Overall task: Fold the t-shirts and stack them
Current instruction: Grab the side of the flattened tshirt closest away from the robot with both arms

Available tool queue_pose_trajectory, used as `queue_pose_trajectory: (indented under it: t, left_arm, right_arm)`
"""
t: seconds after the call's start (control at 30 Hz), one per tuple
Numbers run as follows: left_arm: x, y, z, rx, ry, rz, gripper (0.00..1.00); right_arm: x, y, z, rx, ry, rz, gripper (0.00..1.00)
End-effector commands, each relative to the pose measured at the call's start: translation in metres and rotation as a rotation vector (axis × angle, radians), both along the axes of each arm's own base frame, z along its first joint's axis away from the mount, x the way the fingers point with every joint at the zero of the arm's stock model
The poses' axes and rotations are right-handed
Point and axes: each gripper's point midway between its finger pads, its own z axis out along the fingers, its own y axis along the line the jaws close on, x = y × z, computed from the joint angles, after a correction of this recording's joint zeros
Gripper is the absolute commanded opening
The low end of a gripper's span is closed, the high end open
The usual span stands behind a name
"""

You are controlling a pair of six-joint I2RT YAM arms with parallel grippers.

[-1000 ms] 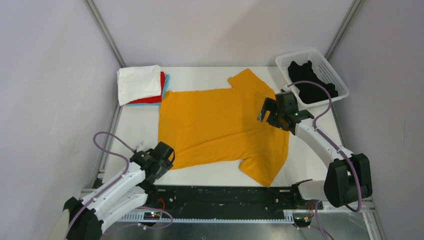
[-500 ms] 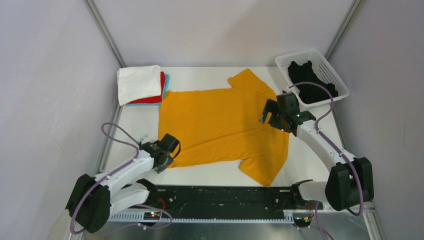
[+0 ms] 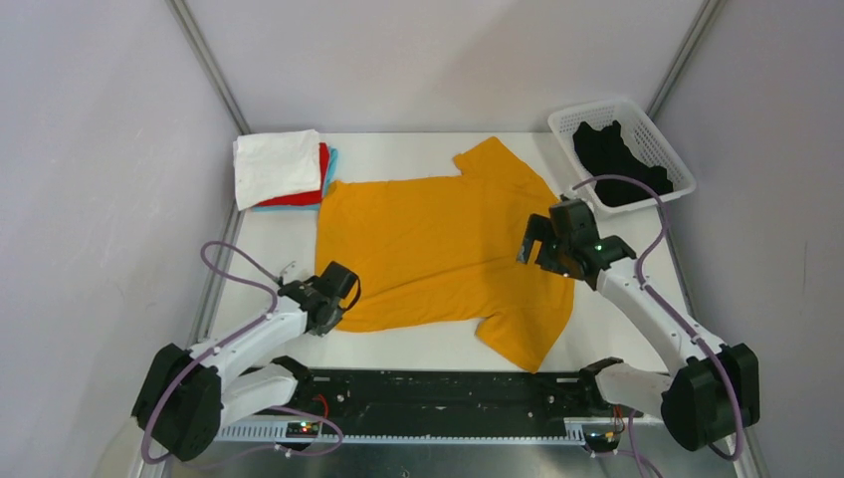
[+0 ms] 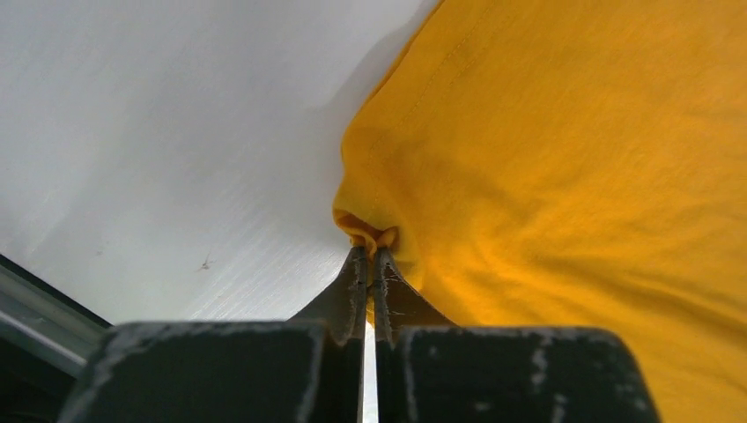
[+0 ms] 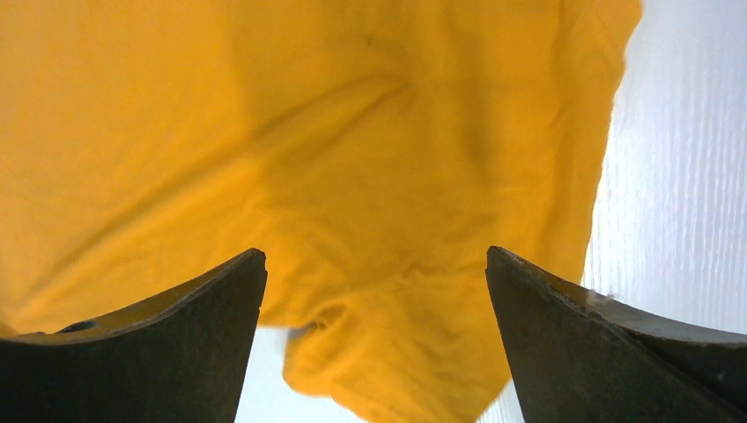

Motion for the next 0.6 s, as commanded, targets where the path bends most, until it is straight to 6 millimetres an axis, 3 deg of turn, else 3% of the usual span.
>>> queue_pose_trajectory:
  t: [0.0,0.2,0.27,0.4,0.57]
  left_arm:
    - [0.012,0.018,0.016,0.045,-0.106,0.031,0.0]
    - [0.009,0.036,0.019,0.049,-0.149,0.073,0.0]
    - [0.008,0.037,0.019,0.044,-0.158,0.075,0.0]
    - [0.005,0.034,0.015,0.026,-0.141,0.07,0.0]
    - [0.001,0.031,0.009,0.006,-0.126,0.069,0.0]
  right_arm:
    - [-0.051,0.006,-0.018,-0.086,0.115,0.098,0.99]
    - [-0.145,0.017,-0.07,-0.063,0.403,0.199,0.98]
    - [-0.166,0.03,-0.075,-0.043,0.429,0.267,0.96]
    - [-0.184,0.056,-0.079,0.004,0.465,0.338,0.93]
    - [-0.197,0.056,-0.097,-0.088,0.535,0.342,0.86]
